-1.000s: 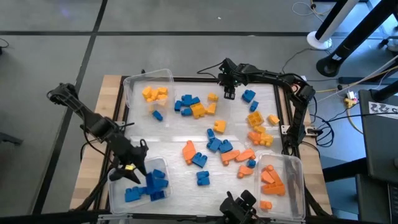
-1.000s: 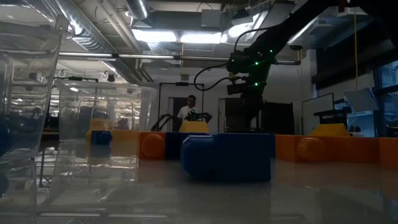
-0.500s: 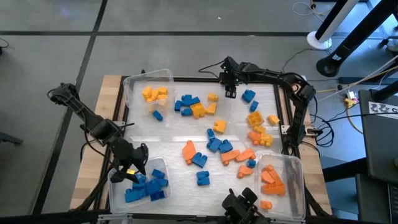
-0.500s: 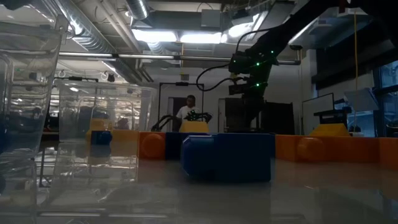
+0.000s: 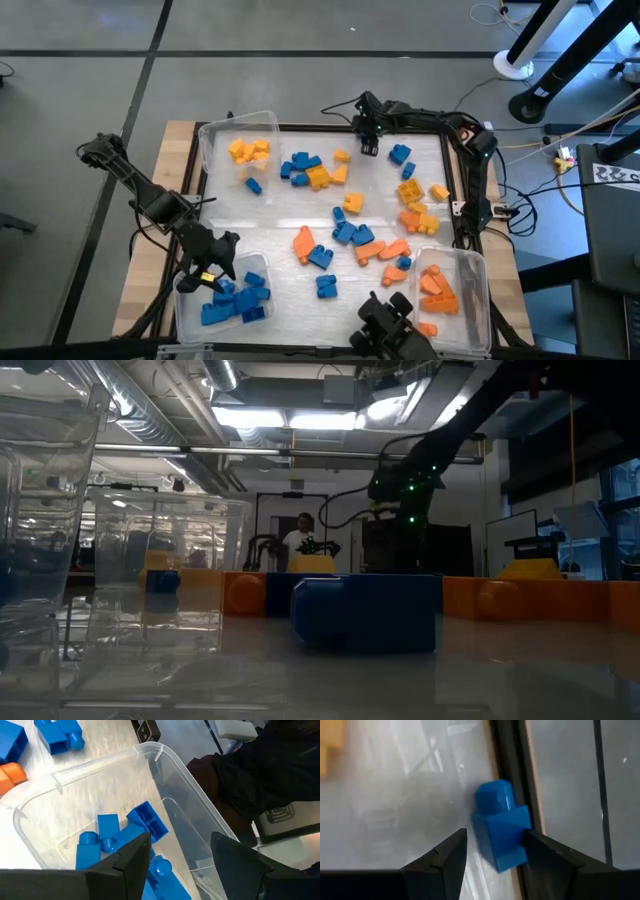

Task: Sort blocks
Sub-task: Put the blue game piece into the bottom left transparent bin

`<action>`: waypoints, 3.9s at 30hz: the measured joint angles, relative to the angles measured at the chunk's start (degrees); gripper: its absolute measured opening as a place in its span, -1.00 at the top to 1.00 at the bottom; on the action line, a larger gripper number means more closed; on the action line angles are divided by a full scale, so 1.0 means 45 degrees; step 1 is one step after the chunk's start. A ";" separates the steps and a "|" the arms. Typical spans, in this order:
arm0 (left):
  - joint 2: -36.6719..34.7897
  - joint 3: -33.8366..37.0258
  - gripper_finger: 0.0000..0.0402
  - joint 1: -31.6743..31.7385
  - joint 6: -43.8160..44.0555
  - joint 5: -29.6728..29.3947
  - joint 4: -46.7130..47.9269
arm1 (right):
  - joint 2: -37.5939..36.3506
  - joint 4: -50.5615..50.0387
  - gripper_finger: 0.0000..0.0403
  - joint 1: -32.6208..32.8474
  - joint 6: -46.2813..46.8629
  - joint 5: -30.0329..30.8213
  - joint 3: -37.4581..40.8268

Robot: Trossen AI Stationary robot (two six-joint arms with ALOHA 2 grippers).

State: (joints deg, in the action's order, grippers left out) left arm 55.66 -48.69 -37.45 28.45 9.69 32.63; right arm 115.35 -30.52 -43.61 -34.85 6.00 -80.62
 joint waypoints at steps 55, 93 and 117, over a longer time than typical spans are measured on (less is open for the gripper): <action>-0.0631 0.0005 0.03 0.0039 -0.5105 -1.1524 0.0267 | -0.1173 0.1994 0.34 0.5135 0.1943 -0.3441 0.0037; 0.0925 0.0799 0.03 0.2327 -0.4749 -1.1831 -0.1831 | -0.1268 0.8521 0.33 0.9942 0.0656 -0.0808 -0.0009; 0.0908 0.0777 0.03 0.2963 -0.6205 -1.1855 -0.3358 | -0.1243 0.8431 0.33 0.9955 0.0661 -0.1141 -0.0009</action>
State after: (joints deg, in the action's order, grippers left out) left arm 59.75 -45.19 -24.12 0.52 -43.66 17.52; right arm 109.75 7.42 1.19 -31.88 0.86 -80.66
